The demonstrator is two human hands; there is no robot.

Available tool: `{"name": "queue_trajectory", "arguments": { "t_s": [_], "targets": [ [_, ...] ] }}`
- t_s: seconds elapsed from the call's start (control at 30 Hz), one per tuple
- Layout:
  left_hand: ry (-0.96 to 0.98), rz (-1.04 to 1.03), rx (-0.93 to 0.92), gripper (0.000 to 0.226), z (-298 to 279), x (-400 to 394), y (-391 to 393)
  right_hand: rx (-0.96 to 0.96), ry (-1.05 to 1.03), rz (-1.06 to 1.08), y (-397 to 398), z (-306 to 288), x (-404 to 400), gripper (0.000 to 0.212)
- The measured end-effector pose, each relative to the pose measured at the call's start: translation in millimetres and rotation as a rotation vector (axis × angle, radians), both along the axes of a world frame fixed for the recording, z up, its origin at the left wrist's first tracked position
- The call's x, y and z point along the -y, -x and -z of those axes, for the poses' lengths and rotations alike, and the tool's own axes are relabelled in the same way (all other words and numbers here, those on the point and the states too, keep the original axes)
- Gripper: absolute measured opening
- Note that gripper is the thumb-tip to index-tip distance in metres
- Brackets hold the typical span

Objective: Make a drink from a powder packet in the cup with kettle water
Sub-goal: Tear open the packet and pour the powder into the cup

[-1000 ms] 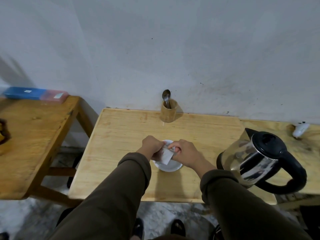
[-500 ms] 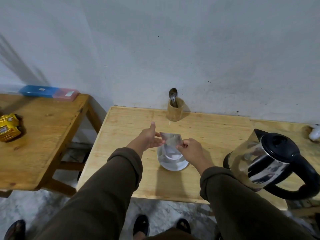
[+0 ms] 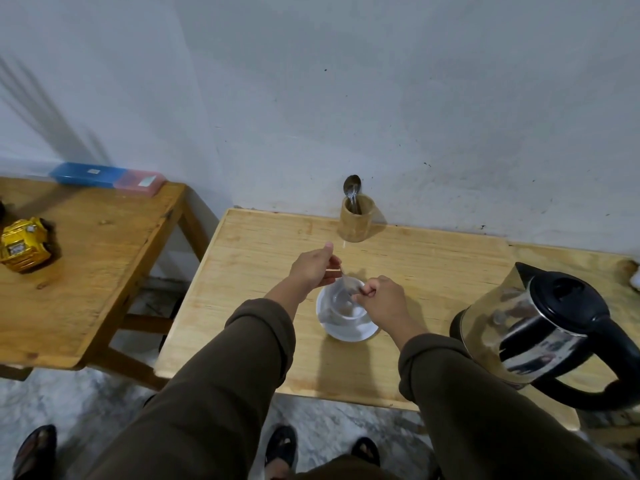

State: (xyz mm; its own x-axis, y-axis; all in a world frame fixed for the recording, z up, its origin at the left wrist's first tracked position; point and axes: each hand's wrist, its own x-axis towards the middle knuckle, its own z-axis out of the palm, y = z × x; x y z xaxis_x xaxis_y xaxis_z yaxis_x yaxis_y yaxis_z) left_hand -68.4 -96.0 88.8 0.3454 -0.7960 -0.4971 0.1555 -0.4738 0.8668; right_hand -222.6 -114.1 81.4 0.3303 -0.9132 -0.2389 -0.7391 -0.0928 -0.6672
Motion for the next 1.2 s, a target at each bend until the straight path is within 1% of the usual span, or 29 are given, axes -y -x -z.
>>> {"name": "queue_trajectory", "arguments": {
  "t_s": [0.13, 0.23, 0.4, 0.5, 0.67, 0.77, 0.83, 0.9, 0.93, 1.0, 1.1, 1.13, 1.2],
  "targets": [
    [0.013, 0.015, 0.066, 0.044, 1.5, 0.2, -0.5, 0.004, -0.028, 0.035, -0.6, 1.2, 1.3, 0.047],
    [0.033, 0.032, 0.099, 0.043, 1.1, 0.1, 0.2, 0.040, -0.043, 0.074, -0.3, 2.5, 2.5, 0.047],
    [0.042, 0.059, 0.140, 0.042, -0.5, 0.5, -0.4, 0.038, -0.046, 0.078, -0.8, 2.2, 4.0, 0.045],
    [0.042, 0.073, 0.145, 0.042, -2.8, 0.1, -0.7, 0.028, -0.047, 0.077, -2.1, 1.9, 3.1, 0.047],
    [0.024, 0.076, 0.126, 0.043, -6.0, -0.7, -0.5, 0.002, -0.030, 0.077, -2.1, 2.0, 2.5, 0.051],
    [0.017, 0.073, 0.113, 0.043, -5.9, -2.0, -1.6, -0.009, -0.045, 0.073, -2.6, 1.3, 1.5, 0.050],
    [0.009, 0.066, 0.095, 0.043, -4.7, -2.6, -3.2, -0.026, -0.047, 0.038, -3.3, 0.0, 0.9, 0.042],
    [-0.001, 0.054, 0.072, 0.042, -3.9, -3.1, -5.0, -0.073, -0.029, -0.007, -3.5, -1.7, 0.4, 0.025],
    [-0.009, 0.049, 0.068, 0.042, -3.6, -3.4, -5.8, -0.091, -0.023, -0.016, -3.7, -2.3, 0.3, 0.023],
    [-0.029, 0.043, 0.068, 0.041, -2.9, -4.8, -8.2, -0.110, -0.020, -0.011, -4.0, -2.9, 1.5, 0.023],
    [-0.061, 0.045, 0.036, 0.042, -2.1, -7.8, -11.9, -0.146, -0.010, 0.000, -5.5, -2.6, 2.8, 0.041],
    [-0.072, 0.047, 0.021, 0.044, -2.2, -8.5, -13.1, -0.152, -0.012, 0.005, -6.1, -2.0, 2.6, 0.042],
    [-0.098, 0.047, -0.003, 0.045, -3.5, -9.9, -14.9, -0.118, -0.023, 0.030, -6.7, -0.5, 2.0, 0.034]
  ]
}}
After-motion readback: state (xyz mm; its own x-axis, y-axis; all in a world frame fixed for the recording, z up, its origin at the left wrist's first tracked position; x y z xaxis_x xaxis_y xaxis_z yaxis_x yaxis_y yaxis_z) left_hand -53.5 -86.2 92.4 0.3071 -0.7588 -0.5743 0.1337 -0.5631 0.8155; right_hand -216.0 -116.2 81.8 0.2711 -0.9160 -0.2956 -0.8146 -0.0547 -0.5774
